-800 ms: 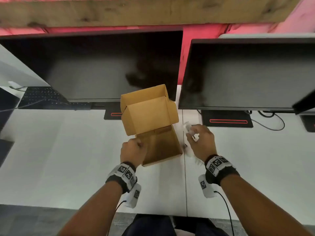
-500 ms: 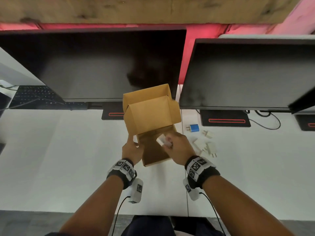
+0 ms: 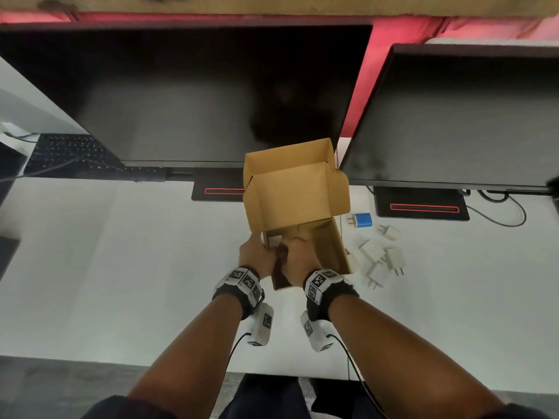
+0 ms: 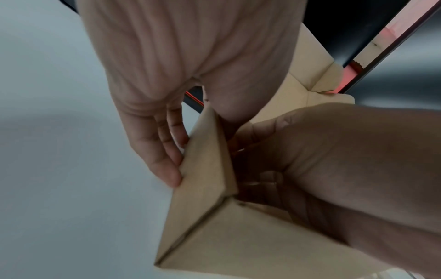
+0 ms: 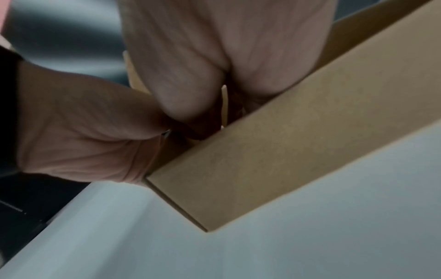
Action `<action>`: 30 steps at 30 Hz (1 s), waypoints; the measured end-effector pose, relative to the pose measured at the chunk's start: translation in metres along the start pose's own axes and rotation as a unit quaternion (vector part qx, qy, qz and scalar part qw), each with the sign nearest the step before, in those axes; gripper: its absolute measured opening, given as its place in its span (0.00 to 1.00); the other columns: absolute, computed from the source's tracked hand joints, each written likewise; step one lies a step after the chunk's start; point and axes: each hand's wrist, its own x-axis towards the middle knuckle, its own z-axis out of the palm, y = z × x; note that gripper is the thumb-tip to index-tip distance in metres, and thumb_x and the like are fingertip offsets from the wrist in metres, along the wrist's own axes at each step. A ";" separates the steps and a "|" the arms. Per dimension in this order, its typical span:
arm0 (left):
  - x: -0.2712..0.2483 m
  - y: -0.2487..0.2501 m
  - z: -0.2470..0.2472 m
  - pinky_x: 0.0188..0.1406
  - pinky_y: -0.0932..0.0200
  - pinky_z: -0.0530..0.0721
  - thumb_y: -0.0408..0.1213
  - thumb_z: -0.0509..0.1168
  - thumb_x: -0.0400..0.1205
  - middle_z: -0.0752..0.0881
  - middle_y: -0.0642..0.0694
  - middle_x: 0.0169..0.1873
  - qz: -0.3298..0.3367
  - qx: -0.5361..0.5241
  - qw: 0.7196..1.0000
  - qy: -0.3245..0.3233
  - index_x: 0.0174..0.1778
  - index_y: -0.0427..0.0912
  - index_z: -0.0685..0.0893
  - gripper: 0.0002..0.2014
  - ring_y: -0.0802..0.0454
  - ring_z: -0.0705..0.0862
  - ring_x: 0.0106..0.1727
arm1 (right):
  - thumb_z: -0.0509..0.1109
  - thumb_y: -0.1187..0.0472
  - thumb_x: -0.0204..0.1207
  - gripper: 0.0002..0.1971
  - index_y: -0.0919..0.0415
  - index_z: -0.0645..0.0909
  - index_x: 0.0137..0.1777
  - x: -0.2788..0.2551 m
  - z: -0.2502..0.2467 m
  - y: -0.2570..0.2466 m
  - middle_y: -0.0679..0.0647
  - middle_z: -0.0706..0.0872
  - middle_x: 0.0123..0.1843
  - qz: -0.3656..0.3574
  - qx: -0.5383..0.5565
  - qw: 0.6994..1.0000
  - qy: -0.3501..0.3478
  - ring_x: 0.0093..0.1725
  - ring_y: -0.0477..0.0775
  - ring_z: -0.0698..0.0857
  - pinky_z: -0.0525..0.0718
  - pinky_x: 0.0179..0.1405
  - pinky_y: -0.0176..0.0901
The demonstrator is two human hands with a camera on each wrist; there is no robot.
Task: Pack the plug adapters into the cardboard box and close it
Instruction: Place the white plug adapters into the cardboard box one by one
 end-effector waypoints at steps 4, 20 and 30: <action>0.006 0.003 0.003 0.57 0.45 0.86 0.37 0.68 0.86 0.90 0.32 0.64 -0.014 0.047 0.998 0.025 0.67 0.36 0.82 0.15 0.30 0.88 0.62 | 0.67 0.69 0.78 0.10 0.61 0.87 0.54 -0.007 -0.008 0.008 0.59 0.92 0.52 -0.043 0.029 0.998 -0.024 0.52 0.60 0.89 0.88 0.54 0.51; 0.017 0.000 0.010 0.50 0.44 0.89 0.30 0.63 0.83 0.92 0.32 0.57 -0.023 0.081 0.996 0.016 0.52 0.36 0.87 0.08 0.30 0.90 0.59 | 0.69 0.56 0.81 0.17 0.58 0.83 0.68 -0.048 -0.086 0.145 0.60 0.84 0.66 0.148 -0.071 0.980 0.112 0.68 0.63 0.79 0.82 0.65 0.53; 0.014 0.000 0.011 0.59 0.39 0.92 0.30 0.62 0.84 0.91 0.35 0.55 -0.015 0.061 0.998 0.020 0.61 0.33 0.87 0.13 0.34 0.88 0.55 | 0.70 0.56 0.81 0.17 0.60 0.78 0.68 -0.037 -0.085 0.153 0.63 0.85 0.60 0.136 -0.122 0.981 0.070 0.65 0.64 0.78 0.84 0.62 0.53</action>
